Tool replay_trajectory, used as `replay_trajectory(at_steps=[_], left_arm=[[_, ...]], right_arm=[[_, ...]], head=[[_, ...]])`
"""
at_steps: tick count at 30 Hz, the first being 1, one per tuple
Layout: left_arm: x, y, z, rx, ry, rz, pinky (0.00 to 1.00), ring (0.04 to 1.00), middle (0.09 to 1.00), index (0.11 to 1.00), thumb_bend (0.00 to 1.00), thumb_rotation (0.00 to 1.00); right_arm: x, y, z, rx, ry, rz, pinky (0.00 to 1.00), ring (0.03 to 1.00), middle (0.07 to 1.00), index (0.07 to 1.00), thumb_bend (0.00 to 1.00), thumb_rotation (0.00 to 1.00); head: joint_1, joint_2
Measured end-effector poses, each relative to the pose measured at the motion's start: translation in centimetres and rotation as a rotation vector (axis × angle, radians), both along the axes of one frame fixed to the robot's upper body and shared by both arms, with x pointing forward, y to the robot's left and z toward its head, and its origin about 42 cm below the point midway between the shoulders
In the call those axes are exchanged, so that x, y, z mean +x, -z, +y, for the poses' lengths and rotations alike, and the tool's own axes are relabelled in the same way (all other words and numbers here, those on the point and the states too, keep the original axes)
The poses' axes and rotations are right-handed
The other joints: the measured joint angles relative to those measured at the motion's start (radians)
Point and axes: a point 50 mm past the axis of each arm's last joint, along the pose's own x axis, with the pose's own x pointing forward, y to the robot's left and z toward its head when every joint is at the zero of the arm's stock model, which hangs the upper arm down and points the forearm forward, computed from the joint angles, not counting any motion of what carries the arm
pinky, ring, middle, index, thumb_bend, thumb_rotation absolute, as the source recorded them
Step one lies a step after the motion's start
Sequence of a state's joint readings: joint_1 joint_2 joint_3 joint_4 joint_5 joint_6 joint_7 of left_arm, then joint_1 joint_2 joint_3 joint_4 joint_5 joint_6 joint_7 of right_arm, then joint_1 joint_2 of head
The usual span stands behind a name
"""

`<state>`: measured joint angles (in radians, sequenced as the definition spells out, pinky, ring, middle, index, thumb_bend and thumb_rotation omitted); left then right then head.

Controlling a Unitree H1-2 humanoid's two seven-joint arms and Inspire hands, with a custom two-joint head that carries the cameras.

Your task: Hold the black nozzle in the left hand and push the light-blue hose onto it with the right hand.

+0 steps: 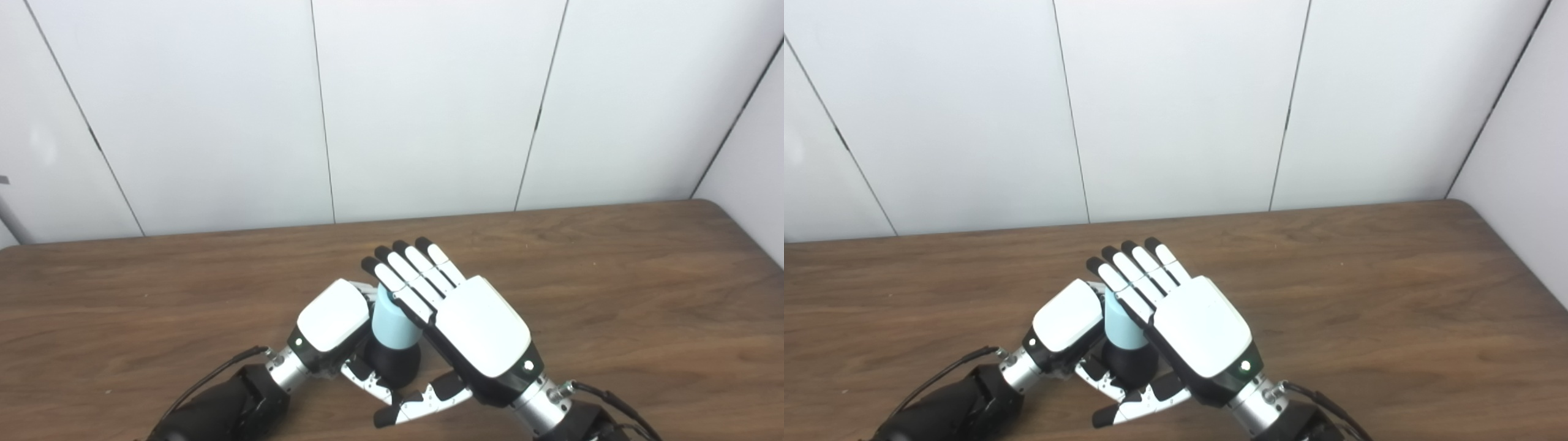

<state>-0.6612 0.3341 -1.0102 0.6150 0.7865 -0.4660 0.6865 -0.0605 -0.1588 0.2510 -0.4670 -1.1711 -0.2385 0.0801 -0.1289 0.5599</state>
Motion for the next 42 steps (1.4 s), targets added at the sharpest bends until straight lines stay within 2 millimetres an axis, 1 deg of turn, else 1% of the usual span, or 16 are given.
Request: replay_trajectory(at_steps=[3,10,14,18,28,36,38,42], left_arm=[[-0.01,0.00,0.00,0.000,0.000,-0.002,0.34,0.428,0.489,0.479,0.52,0.00],[0.00,-0.04,0.00,-0.001,-0.001,-0.001,0.35,0.430,0.488,0.482,0.52,0.00],[0.00,-0.04,0.00,-0.001,-0.001,-0.001,0.35,0.428,0.487,0.482,0.52,0.00],[-0.01,-0.04,0.00,-0.001,-0.001,0.000,0.34,0.421,0.489,0.480,0.52,0.00],[0.04,-0.02,0.04,0.003,-0.005,0.011,0.36,0.446,0.498,0.470,0.52,0.00],[0.04,-0.02,0.05,0.002,-0.006,0.011,0.34,0.426,0.494,0.474,0.52,0.00],[0.04,-0.02,0.05,0.002,-0.006,0.011,0.33,0.419,0.491,0.478,0.52,0.00],[0.03,-0.02,0.05,0.002,-0.006,0.010,0.31,0.399,0.481,0.491,0.52,0.00]], right_arm=[[0.17,0.56,-0.06,-0.004,0.004,0.020,1.00,0.971,0.974,0.958,0.83,0.87],[0.14,0.58,-0.06,-0.004,0.003,0.019,1.00,0.954,0.965,0.936,0.83,0.88],[0.14,0.62,-0.03,-0.010,0.003,0.023,1.00,0.967,0.978,0.949,0.83,0.88],[0.14,0.66,0.00,-0.019,0.006,0.024,1.00,0.968,0.976,0.958,0.83,0.91],[0.27,0.76,0.08,-0.034,0.039,0.026,1.00,0.989,0.996,0.982,0.82,0.94],[0.31,0.74,0.13,-0.032,0.036,0.035,1.00,0.981,0.986,0.959,0.82,0.93],[0.32,0.73,0.13,-0.027,0.032,0.039,1.00,0.970,0.976,0.943,0.83,0.92],[0.33,0.69,0.13,-0.014,0.024,0.045,0.96,0.922,0.934,0.900,0.84,0.90]], head=[[0.003,0.003],[0.006,0.008],[0.009,0.009],[0.009,0.009],[0.008,0.009],[0.008,0.014],[0.008,0.014],[0.008,0.014]])
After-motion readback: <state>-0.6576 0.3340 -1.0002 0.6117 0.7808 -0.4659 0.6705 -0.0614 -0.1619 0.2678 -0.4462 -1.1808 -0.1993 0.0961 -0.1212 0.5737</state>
